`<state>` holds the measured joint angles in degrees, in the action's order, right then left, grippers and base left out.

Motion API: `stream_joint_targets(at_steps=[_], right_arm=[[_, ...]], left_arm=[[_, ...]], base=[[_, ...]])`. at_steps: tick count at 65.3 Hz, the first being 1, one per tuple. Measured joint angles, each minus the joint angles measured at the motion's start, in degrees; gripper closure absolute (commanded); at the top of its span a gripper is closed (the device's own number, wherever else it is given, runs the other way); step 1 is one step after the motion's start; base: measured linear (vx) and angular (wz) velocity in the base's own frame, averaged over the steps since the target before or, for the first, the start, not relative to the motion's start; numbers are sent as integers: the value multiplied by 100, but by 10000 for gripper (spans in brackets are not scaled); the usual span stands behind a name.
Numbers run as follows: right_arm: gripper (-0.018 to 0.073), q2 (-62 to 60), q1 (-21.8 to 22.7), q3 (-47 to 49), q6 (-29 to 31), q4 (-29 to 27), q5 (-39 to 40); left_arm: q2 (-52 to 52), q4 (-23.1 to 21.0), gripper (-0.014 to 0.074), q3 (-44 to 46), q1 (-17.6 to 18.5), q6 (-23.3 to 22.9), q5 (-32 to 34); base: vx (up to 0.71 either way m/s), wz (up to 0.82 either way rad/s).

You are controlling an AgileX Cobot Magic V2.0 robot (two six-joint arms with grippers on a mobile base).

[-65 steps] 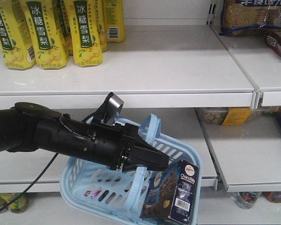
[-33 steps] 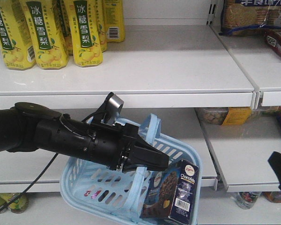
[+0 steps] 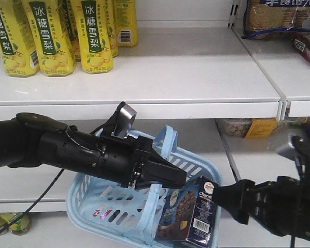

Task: Left arm holds basket, right arm returns cookies
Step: 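Reach the open right gripper down into the basket toward the Chocofello box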

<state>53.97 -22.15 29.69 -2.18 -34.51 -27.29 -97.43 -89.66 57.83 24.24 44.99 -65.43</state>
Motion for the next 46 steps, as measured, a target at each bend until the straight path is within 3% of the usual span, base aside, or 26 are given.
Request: stream_joint_targets(at_steps=[8,25,46], right_arm=[[74,429,-224,0,470,-633,5],[74,965,-267,12,1515,-1760,93],[74,1470,-267,19,1982,-2018,342]], left_arm=[[0,0,602,0,0,0,0],[0,0,602,0,0,0,0],[0,0,602,0,0,0,0]], base=[[0,0],[0,0],[0,0]])
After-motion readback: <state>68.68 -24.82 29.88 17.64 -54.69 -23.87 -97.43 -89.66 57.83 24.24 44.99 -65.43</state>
